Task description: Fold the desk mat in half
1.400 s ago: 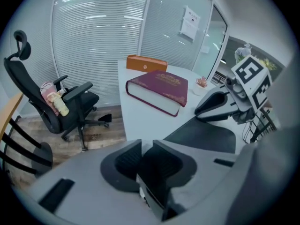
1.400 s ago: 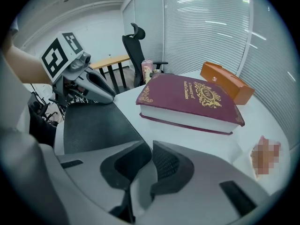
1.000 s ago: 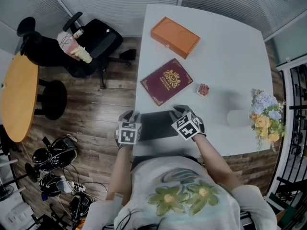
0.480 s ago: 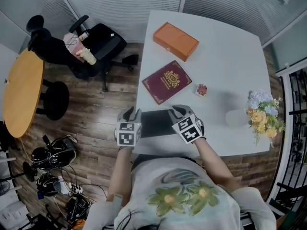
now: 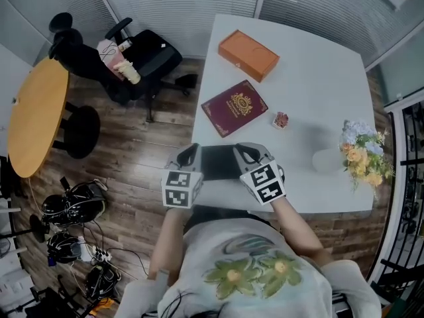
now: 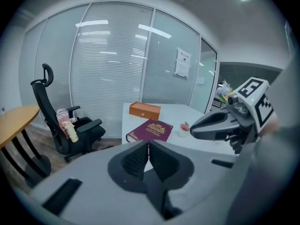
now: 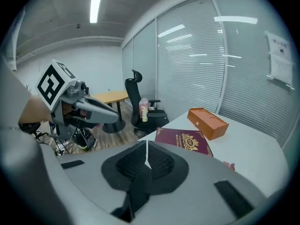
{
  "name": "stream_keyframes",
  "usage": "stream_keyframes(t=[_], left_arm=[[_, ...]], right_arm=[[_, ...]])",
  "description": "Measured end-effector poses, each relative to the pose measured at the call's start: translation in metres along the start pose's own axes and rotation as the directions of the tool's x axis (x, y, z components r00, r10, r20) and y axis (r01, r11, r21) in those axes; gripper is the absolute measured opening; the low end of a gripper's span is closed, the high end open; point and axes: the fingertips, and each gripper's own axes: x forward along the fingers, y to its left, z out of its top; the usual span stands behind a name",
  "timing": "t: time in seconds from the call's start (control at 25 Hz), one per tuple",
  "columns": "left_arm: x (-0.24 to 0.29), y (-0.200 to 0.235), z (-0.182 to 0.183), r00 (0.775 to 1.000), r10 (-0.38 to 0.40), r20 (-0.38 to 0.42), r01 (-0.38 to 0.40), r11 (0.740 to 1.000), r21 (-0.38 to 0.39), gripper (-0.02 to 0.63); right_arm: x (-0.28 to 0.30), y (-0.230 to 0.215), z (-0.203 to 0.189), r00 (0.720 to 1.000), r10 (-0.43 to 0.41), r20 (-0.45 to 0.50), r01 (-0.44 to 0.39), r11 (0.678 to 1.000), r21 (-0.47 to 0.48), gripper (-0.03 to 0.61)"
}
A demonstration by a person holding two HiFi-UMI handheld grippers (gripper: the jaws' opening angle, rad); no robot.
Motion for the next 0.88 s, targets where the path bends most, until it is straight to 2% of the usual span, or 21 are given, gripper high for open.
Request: stream_keyframes(t=[0.36, 0.6, 0.88], left_arm=[[-0.032, -0.026, 0.016, 0.998, 0.001, 0.056, -0.001, 1.000, 0.010, 0.005], [-0.055, -0.040, 0.025, 0.994, 0.011, 0.106, -0.012, 1.000, 0.013, 0.005], [-0.071, -0.053, 0.031, 0.994, 0.002, 0.106, -0.006, 0.999, 0.037, 0.005]], right_arm=[[-0.037, 0.021, 0.032, 0.994, 0.006, 0.111, -0.006, 1.000, 0.001, 0.017], [-0.059, 0.033, 0.038, 0.991, 0.014, 0.132, -0.011, 1.000, -0.025, 0.017], [-0.078, 0.038, 0.045, 0.987, 0.016, 0.161, -0.011, 0.999, -0.032, 0.017]])
